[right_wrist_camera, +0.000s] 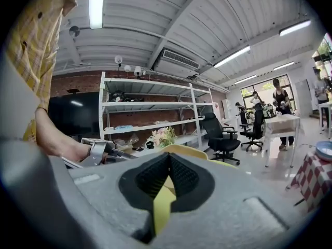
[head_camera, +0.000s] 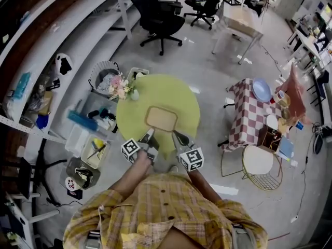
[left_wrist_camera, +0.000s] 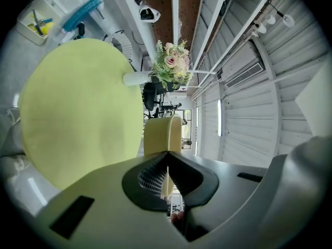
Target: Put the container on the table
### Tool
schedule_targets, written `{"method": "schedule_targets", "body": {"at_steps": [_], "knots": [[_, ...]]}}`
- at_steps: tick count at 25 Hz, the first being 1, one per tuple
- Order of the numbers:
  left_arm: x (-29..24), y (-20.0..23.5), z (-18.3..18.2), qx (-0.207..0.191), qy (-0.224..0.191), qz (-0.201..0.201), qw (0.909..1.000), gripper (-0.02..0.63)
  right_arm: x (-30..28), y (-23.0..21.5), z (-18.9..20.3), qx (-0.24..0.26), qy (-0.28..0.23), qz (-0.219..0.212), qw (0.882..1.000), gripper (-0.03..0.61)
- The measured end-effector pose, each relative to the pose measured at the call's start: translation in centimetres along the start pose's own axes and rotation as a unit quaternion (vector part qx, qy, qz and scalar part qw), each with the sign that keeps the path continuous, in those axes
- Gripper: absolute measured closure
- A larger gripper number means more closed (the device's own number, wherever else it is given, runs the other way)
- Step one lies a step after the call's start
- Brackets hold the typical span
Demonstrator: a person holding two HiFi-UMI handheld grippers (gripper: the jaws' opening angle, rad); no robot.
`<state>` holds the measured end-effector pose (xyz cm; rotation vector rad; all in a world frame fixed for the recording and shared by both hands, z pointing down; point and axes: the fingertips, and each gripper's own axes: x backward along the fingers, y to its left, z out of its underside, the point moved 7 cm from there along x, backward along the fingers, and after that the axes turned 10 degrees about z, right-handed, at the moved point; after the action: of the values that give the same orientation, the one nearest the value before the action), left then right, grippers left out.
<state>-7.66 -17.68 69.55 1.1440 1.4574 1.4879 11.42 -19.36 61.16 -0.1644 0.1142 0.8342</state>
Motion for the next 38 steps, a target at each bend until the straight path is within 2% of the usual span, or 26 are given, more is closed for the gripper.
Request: {"method": "schedule_targets", "body": {"at_steps": [12,20,38], "knots": [[-1.3,2.7,-3.6,0.007,0.005,-0.027,0.9996,0.600,-3.2,0.3,-0.6,-0.001,0.006,0.009,1.000,0.581],[-2.5,4.0,-4.5,0.012,0.010,-0.032,0.9994,0.600,-4.0,0.5,-0.4,0.018,0.014,0.013,1.000,0.581],[-5.1,7.5,-6.6,0.015,0.005,-0.050,0.9986,0.600,-6.3,-0.1,-0.4,0.012,0.018,0.009,1.000,0.581]]}}
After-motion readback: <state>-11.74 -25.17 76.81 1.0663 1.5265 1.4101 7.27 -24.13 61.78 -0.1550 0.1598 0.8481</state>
